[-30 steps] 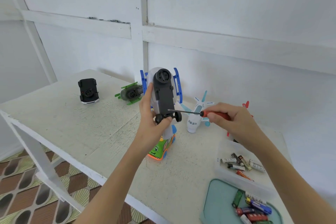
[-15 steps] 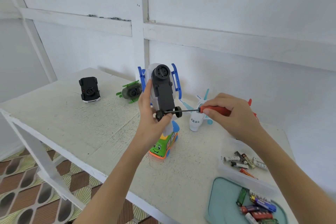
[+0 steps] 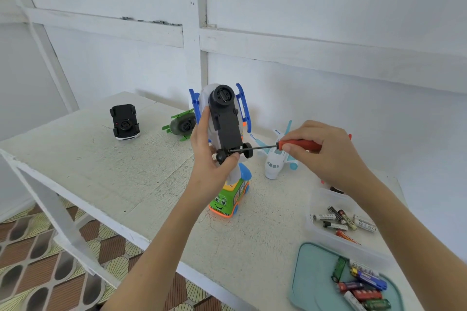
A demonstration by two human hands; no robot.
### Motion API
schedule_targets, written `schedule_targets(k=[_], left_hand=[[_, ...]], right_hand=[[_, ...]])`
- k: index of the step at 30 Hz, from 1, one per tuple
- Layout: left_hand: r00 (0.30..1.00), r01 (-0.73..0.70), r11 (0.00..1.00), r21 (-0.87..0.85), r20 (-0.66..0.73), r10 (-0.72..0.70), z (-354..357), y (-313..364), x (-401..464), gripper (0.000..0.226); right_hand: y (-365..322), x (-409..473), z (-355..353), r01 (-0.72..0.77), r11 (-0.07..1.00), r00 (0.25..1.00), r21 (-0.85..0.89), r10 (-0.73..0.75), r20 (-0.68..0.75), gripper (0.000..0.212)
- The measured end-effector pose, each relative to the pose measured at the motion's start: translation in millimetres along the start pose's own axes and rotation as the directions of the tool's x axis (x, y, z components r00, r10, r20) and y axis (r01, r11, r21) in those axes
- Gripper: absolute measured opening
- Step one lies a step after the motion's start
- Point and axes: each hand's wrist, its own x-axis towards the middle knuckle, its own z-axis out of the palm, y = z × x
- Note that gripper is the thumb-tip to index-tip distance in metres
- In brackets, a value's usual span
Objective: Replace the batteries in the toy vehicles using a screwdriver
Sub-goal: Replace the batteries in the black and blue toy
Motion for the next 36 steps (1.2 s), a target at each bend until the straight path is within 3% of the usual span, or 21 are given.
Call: schedule_targets(k=[20,32,36], left_hand=[[0.998,-0.048,0.996,0.076,-0.032,0.051,7,0,3,0.090],[0.998,-0.041,0.993,0.107,-0.034,0.044,11,-4,4,0.095],[0.997,-0.058,0.987,0.151,-0.037,0.065,13,-2,4,0.097]], right_hand=[[-9,-2,-10,0.008,1.000,1.000,0.010,-0.008,-0.025,0.011],[-5,0,-10,0.007,0.995,0.999,-0.101,-0.010,-0.032,0.011],[-8,-2,-9,0.060,0.973,0.996,-0.221,-0.072,-0.046,0.008]])
